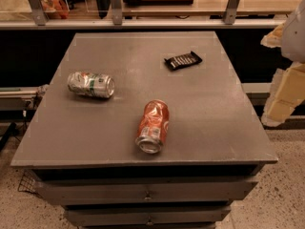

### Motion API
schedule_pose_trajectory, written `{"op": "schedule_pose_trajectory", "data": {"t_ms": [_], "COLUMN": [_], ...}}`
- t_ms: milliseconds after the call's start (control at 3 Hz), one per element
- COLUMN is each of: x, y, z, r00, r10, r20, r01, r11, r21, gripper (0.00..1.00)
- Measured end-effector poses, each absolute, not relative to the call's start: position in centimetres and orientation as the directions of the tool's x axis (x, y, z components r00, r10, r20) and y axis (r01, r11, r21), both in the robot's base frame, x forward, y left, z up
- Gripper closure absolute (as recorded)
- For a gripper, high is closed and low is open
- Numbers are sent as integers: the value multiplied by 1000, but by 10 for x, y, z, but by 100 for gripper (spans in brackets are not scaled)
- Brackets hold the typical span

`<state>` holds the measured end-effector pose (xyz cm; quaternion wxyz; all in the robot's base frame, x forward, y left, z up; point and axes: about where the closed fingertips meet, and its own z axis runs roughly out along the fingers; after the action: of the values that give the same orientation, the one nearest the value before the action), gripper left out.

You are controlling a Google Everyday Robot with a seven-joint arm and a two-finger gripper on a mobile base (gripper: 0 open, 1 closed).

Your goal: Place 7up can upright

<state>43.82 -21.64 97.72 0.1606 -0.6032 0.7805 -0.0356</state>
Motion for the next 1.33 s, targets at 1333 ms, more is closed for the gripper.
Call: {"op": "schedule_pose_trajectory", "data": {"t_ms": [1333], "x": [519], "y": [-102], "z": [942], "r00": [-165], "r10": [-930], "r20": [-329], "r01": [-957], "r11": [232], "r21": [-173], "gripper": [0]}}
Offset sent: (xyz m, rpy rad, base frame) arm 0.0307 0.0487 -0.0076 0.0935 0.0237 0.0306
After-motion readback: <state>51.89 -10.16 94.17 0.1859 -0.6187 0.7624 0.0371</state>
